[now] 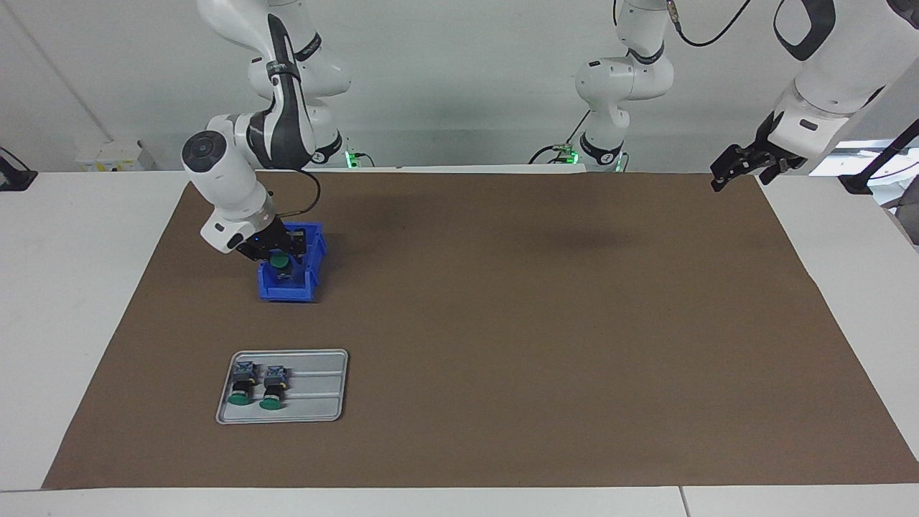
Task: Place and press button with both arms
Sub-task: 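Lower the held button into the blue bin with the right gripper, then open the right gripper and withdraw it from the bin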
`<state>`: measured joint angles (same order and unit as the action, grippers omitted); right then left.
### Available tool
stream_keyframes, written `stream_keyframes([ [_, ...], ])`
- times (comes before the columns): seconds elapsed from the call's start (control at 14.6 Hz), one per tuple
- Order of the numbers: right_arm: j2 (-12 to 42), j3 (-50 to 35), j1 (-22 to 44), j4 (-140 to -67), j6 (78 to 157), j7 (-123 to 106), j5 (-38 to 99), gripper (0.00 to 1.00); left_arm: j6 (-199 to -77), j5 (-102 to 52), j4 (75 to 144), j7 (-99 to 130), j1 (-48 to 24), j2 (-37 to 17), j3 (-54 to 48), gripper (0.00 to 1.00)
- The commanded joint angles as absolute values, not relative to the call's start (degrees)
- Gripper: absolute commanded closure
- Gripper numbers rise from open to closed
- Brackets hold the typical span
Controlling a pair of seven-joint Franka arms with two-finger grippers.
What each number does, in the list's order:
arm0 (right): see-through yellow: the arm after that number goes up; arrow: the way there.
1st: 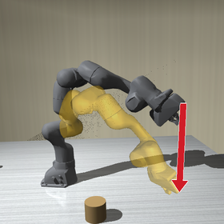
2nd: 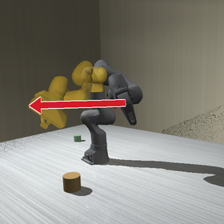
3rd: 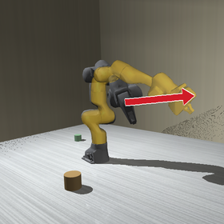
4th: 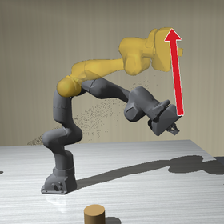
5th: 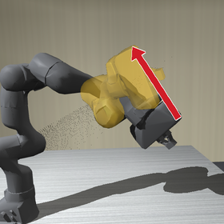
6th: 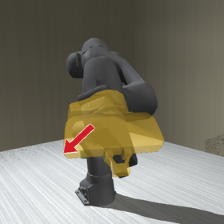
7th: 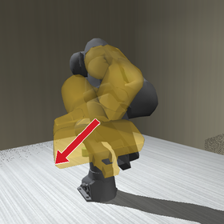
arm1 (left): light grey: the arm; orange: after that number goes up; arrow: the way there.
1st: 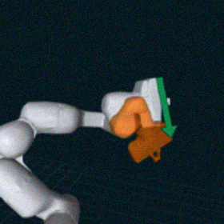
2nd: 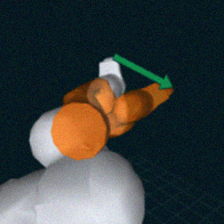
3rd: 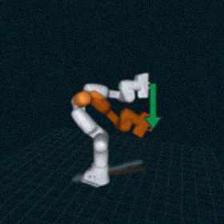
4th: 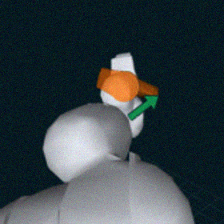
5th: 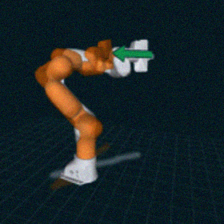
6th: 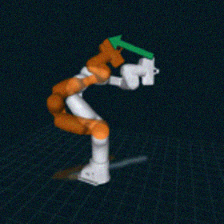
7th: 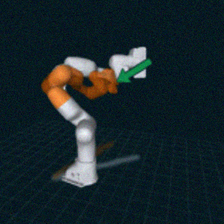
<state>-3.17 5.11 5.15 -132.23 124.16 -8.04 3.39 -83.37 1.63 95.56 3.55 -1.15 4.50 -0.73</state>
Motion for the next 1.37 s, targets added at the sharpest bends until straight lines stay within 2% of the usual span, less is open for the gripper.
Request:
stream_keyframes([
  [0.0,-4.3,4.75,4.4,-132.01,122.44,-7.12,2.72,0.28,-83.32,2.81,95.98,3.52,-1.41,5.36,-0.44,0.0],
  [0.07,-4.83,4.75,4.39,-131.49,121.39,-7.21,2.81,0.22,-83.32,2.81,95.98,3.52,-1.41,5.36,-0.44,0.0],
  [0.21,-5.18,4.75,4.48,-129.91,118.84,-7.21,2.81,0.18,-83.23,2.81,95.98,3.52,-1.41,5.36,-0.44,0.0],
  [0.34,-5.97,4.75,4.57,-128.59,116.64,-7.29,2.81,0.01,-83.32,2.81,95.98,3.52,-1.41,5.36,-0.44,0.0],
  [0.62,-7.21,4.75,4.66,-127.62,114.79,-7.38,2.99,0.01,-83.32,2.81,95.98,3.52,-1.41,5.36,-0.44,0.0],
  [0.68,-7.21,4.75,4.75,-127.36,114.35,-7.47,2.9,0.1,-83.23,2.81,95.98,3.52,-1.41,5.36,-0.44,0.0],
  [0.75,-7.21,4.66,4.83,-126.83,113.65,-7.47,2.99,0.28,-83.32,2.81,95.98,3.52,-1.41,5.36,-0.44,0.0],
  [0.82,-7.21,4.57,4.83,-126.22,112.69,-7.38,2.9,0.41,-83.32,2.81,95.98,3.52,-1.41,5.36,-0.44,0.0],
  [0.89,-7.21,4.4,4.92,-125.86,112.24,-7.38,2.9,0.49,-83.23,2.81,95.98,3.52,-1.41,5.36,-0.44,0.0],
  [0.96,-7.21,4.39,4.92,-125.42,111.63,-7.38,2.9,0.49,-83.32,2.81,95.98,3.52,-1.41,5.36,-0.44,0.0],
  [1.03,-7.21,4.39,4.92,-125.07,111.01,-7.3,2.99,0.39,-83.32,2.81,95.98,3.52,-1.41,5.36,-0.44,0.0],
  [1.23,-7.82,4.39,4.92,-124.8,110.74,-7.29,2.99,0.27,-83.32,2.81,95.98,3.52,-1.41,5.36,-0.44,0.0],
  [1.3,-8.17,4.39,4.92,-124.63,110.66,-7.29,2.9,0.17,-83.23,2.81,95.98,3.52,-1.41,5.36,-0.44,0.0],
])
